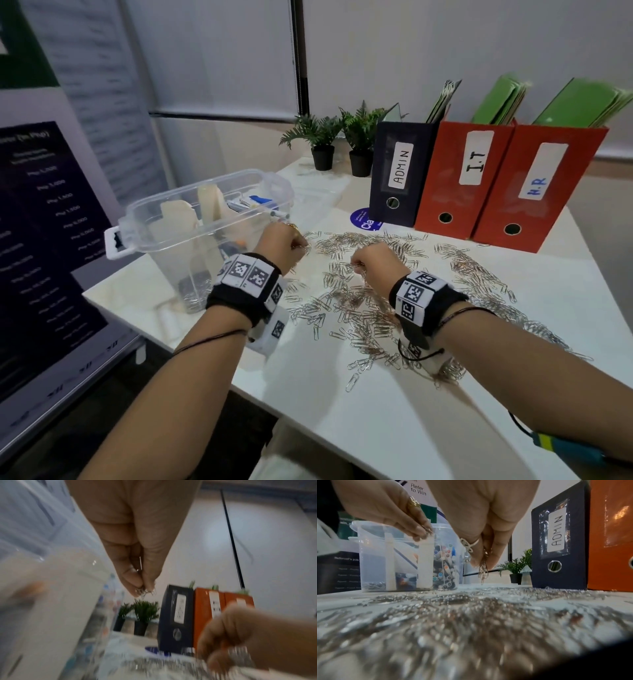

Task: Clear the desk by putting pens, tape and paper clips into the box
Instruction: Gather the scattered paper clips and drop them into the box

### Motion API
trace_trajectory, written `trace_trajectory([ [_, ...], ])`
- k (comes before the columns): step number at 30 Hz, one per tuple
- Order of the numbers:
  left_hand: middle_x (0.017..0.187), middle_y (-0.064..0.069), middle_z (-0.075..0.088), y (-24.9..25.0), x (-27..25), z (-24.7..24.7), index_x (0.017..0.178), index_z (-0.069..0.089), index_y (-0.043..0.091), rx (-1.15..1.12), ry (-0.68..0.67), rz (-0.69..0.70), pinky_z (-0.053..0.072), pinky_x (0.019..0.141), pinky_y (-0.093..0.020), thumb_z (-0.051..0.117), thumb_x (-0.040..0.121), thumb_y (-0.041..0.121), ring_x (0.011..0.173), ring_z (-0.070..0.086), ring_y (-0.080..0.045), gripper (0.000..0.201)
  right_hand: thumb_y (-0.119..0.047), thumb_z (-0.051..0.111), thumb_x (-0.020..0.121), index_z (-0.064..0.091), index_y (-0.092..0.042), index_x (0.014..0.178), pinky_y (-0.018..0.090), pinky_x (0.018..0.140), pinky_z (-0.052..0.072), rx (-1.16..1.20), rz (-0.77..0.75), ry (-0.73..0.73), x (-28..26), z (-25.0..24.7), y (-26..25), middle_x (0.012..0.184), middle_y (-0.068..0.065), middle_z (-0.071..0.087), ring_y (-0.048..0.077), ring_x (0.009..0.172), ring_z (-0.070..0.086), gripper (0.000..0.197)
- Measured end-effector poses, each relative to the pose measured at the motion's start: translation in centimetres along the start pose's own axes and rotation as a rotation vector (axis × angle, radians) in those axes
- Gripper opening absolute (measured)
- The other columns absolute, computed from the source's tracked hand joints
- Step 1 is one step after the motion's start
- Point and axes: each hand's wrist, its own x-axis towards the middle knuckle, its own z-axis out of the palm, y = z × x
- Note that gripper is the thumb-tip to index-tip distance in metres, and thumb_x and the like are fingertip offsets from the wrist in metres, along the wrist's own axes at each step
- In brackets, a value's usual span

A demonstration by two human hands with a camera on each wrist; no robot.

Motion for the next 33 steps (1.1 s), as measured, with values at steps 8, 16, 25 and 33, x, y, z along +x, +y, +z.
trace_trajectory([
  [8, 0.097, -0.01, 0.07, -2.8, -2.3, -9.9, 0.097, 0.074, 0.005, 0.018, 0.326, -0.1, 0.033, 0.072, -0.012, 0.064, 0.083, 0.005, 0.095, 0.063, -0.023, 0.017, -0.004, 0.052, 0.091, 0.068, 0.004, 0.093, 0.036, 0.082, 0.051, 0.074, -0.057, 0.055, 1.0, -2.5, -1.6, 0.094, 0.018, 0.069, 0.03, 0.093, 0.062, 0.018],
  [16, 0.102, -0.016, 0.068, -9.3, -2.5, -11.1, 0.095, 0.074, 0.009, 0.251, 0.367, -0.318, 0.048, 0.086, -0.037, 0.058, 0.085, 0.008, 0.099, 0.059, -0.036, 0.019, -0.007, 0.051, 0.092, 0.069, 0.0, 0.103, 0.033, 0.09, 0.044, 0.058, -0.176, 0.088, 2.6, -4.6, -6.4, 0.103, 0.016, 0.069, 0.03, 0.102, 0.058, 0.022],
  [25, 0.107, -0.012, 0.066, -11.5, -2.6, -10.6, 0.119, 0.06, 0.009, -0.003, 0.408, -0.431, 0.046, 0.092, -0.032, 0.076, 0.075, 0.014, 0.103, 0.061, -0.026, 0.047, -0.012, 0.058, 0.09, 0.071, -0.004, 0.104, 0.023, 0.088, 0.039, 0.265, -0.38, 0.231, 5.3, -8.4, -16.3, 0.105, 0.011, 0.07, 0.023, 0.101, 0.061, 0.02],
  [33, 0.102, -0.01, 0.067, -11.8, -2.6, -10.5, 0.128, 0.052, 0.013, -0.085, 0.496, -0.5, 0.047, 0.09, -0.033, 0.05, 0.086, -0.004, 0.103, 0.06, -0.025, 0.046, -0.015, 0.061, 0.089, 0.069, -0.009, 0.111, 0.025, 0.092, 0.045, 0.213, -0.433, 0.123, 10.1, -7.6, -24.1, 0.112, 0.009, 0.069, 0.021, 0.106, 0.063, 0.024],
])
